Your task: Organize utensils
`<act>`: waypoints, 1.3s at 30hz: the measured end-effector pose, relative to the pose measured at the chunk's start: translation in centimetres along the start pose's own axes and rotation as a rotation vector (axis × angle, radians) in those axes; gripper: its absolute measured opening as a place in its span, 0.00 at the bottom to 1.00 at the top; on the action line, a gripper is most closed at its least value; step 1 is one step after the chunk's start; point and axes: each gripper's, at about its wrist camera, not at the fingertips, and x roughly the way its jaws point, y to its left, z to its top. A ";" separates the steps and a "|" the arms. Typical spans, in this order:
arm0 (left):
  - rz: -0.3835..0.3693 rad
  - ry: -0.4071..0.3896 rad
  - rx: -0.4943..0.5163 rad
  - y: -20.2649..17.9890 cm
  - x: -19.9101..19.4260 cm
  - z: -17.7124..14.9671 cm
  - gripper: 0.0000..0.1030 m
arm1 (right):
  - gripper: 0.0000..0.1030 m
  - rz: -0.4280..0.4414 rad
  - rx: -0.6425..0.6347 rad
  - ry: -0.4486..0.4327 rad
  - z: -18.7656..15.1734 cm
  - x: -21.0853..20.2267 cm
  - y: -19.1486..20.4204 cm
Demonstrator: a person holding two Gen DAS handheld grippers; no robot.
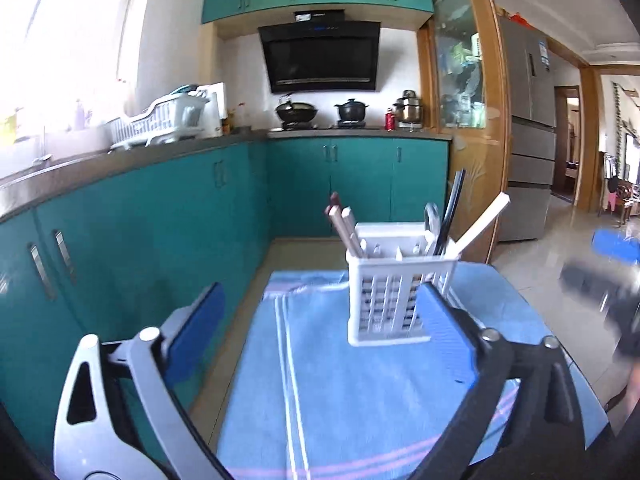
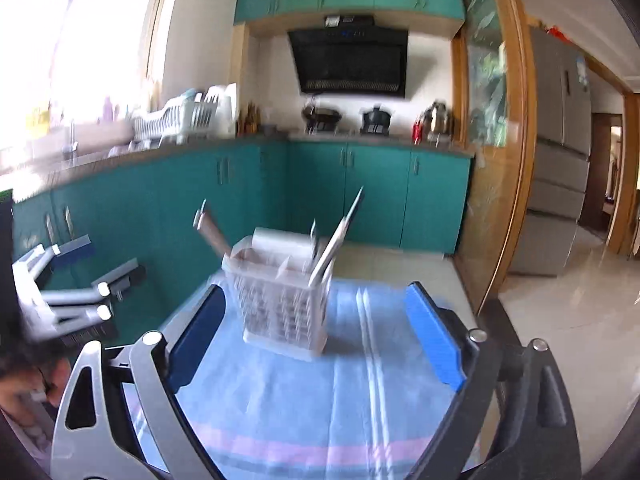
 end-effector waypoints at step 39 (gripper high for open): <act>0.015 -0.047 0.056 -1.9 -6.3 -2.2 0.96 | 0.97 -0.107 0.084 -0.014 -4.8 -3.8 0.6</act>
